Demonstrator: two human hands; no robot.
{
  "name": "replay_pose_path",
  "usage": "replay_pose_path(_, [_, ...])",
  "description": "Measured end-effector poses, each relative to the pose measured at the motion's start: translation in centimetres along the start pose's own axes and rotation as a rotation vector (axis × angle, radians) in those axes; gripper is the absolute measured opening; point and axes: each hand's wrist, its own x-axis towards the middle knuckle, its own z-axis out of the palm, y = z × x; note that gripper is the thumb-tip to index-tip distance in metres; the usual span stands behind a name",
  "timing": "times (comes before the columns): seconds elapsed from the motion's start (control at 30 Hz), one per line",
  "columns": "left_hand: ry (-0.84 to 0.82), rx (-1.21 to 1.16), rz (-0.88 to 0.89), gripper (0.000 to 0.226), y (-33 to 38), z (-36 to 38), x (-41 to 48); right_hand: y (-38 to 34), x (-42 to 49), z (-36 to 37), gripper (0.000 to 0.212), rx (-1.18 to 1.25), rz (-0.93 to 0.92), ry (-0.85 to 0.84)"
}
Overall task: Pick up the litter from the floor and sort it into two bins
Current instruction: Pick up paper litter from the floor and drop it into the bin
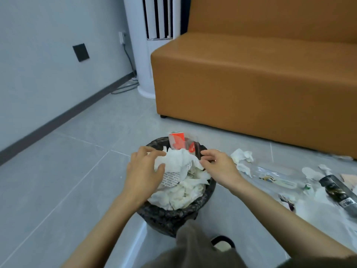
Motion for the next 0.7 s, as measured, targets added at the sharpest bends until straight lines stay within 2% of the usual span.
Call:
replay_pose_path(0.1, [-0.074, 0.081, 0.082, 0.041, 0.0, 0.6, -0.5, 0.9, 0.0, -0.2, 0.037, -0.160, -0.017, 0.039])
replay_pose_path(0.2, [-0.307, 0.180, 0.094, 0.058, 0.2, 1.9, -1.4, 2.4, 0.0, -0.2, 0.042, -0.380, -0.035, 0.008])
replay_pose_path(0.3, [-0.556, 0.240, 0.107, 0.088, 0.2, 3.2, -2.4, 3.5, -0.4, -0.5, 0.046, -0.347, 0.008, -0.068])
replay_pose_path(0.37, [-0.665, 0.305, 0.139, 0.105, -0.2, 4.0, -2.8, 4.3, -0.7, -0.8, 0.046, -0.272, 0.018, -0.098])
replay_pose_path(0.43, [-0.679, 0.348, 0.160, 0.110, -0.6, 4.9, -3.2, 5.1, -1.1, -1.1, 0.047, -0.290, 0.005, -0.109])
replay_pose_path(0.7, [-0.536, 0.391, 0.083, 0.092, -0.6, 6.8, -0.9, 5.4, -1.2, -1.6, 0.045, -0.297, -0.025, -0.119])
